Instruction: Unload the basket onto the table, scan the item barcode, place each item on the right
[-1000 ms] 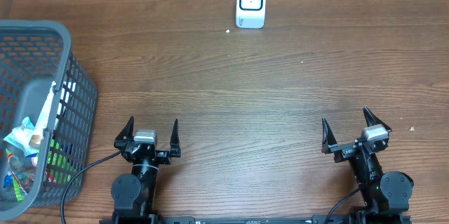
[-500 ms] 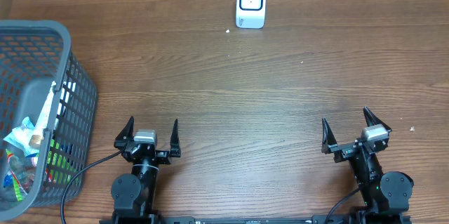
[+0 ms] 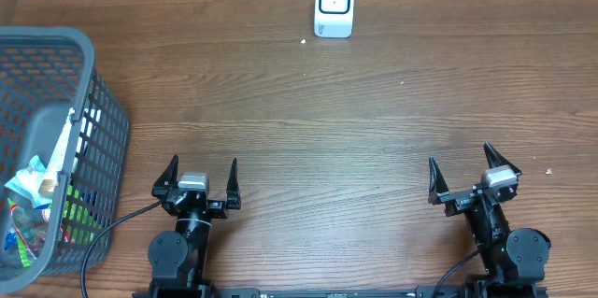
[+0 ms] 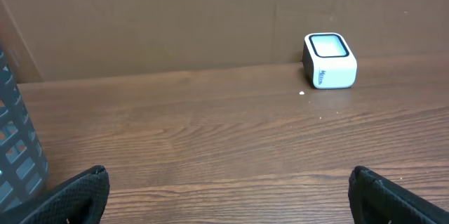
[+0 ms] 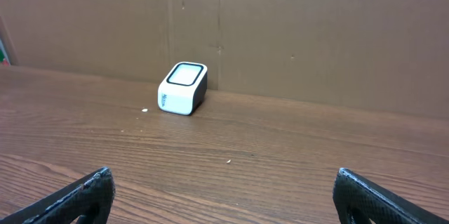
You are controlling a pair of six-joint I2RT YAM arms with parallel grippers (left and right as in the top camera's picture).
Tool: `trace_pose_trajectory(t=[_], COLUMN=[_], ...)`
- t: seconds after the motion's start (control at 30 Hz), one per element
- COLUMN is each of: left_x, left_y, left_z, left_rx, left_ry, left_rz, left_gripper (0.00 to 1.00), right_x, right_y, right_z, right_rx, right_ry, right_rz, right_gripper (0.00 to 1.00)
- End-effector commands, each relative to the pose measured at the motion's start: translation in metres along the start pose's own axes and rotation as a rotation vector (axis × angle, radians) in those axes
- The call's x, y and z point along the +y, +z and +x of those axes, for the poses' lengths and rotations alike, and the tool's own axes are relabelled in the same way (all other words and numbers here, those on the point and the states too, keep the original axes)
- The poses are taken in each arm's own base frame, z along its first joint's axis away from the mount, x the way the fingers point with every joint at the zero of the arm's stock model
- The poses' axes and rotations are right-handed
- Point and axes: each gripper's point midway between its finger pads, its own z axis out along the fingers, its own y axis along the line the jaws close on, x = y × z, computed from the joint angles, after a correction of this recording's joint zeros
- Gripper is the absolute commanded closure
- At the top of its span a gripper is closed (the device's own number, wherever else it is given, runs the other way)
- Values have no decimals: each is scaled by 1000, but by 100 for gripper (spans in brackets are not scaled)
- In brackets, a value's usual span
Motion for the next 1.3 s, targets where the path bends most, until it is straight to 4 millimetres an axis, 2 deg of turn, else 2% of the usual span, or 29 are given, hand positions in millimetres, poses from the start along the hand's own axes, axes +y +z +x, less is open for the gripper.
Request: trace_pose_trajectory(t=[0.0, 0.9, 1.03, 1.1, 1.27], left_x=[4, 4, -16, -18, -18], left_y=[0, 0, -1, -3, -9], left_z=[0, 0, -10, -14, -42], left_rx=[-4, -7, -50, -57, -94], left_ry=[22, 32, 33, 34, 54], left_rz=[-18, -16, 96, 112, 109], left_gripper=[0, 0, 0, 0, 0], right_x=[1, 0, 0, 2, 8], right_y=[0, 0, 0, -2, -9], right_z=[2, -3, -7, -16, -41], right_rx=[-4, -22, -37, -51, -68], right_ry=[6, -7, -9, -13, -18], right_rz=[-6, -1, 0, -12, -37], right_gripper=[0, 0, 0, 0, 0])
